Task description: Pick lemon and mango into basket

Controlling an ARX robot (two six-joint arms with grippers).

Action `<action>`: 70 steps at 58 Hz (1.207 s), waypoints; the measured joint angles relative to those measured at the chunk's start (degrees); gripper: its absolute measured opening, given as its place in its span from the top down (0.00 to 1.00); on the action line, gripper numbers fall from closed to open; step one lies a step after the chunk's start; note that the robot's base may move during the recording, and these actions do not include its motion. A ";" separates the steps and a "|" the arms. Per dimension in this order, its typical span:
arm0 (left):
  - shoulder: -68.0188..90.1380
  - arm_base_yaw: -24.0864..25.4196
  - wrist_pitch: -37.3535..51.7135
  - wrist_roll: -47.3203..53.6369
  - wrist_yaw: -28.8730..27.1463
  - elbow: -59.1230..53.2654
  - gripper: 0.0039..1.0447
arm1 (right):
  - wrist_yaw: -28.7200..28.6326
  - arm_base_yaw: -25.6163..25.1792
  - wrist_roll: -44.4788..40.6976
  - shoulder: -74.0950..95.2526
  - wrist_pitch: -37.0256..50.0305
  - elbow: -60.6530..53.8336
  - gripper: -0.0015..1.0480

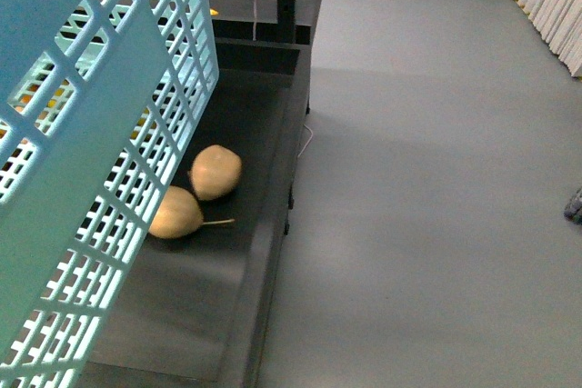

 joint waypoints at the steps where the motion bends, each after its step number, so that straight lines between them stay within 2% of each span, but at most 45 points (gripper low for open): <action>1: 0.00 0.00 0.00 0.00 0.02 0.00 0.73 | 0.00 0.00 0.00 0.00 0.00 0.00 0.08; 70: -0.02 0.09 0.00 0.02 -0.04 0.04 0.73 | 0.15 0.00 0.00 -0.04 -0.02 0.00 0.08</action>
